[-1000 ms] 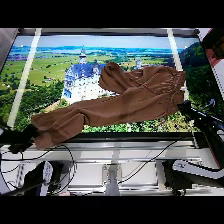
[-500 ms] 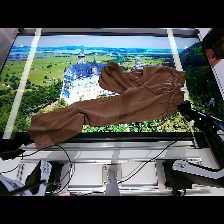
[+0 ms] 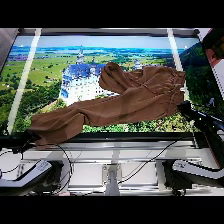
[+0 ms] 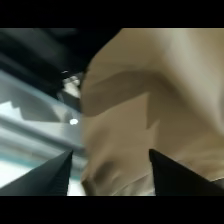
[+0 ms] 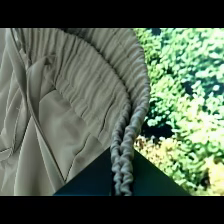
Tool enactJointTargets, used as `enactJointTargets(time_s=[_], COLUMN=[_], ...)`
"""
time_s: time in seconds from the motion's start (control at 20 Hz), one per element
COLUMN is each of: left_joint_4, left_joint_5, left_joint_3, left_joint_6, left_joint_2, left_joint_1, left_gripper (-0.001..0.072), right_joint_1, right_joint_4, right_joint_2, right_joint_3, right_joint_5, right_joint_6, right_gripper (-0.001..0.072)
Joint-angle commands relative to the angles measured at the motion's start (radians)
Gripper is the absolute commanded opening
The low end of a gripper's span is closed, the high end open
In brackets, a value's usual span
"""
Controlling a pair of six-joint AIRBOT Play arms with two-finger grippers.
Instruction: Fold the clothes and pants, and hang the long-sleeved shirts on hangers.
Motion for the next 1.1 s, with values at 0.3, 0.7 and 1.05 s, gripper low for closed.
enactJointTargets(time_s=[0.3, 0.7, 1.05], left_joint_4=[-0.283, -0.312, -0.293], left_joint_5=[0.184, 0.32, 0.358], left_joint_3=[0.062, 0.466, 0.481], left_joint_6=[0.176, 0.122, 0.12], left_joint_2=[-0.099, -0.101, -0.205], left_joint_1=[-0.048, -0.165, -0.224], left_gripper=[0.0012, 0.0011, 0.0011], right_joint_1=[0.001, 0.0, 0.001], right_joint_4=[0.0, -0.295, -0.657], right_joint_2=[0.005, 0.005, 0.087], right_joint_3=[0.01, 0.227, 0.28], right_joint_5=[0.095, 0.249, 0.377], right_joint_6=[0.003, 0.234, 0.507], right_gripper=[0.0041, 0.004, 0.0038])
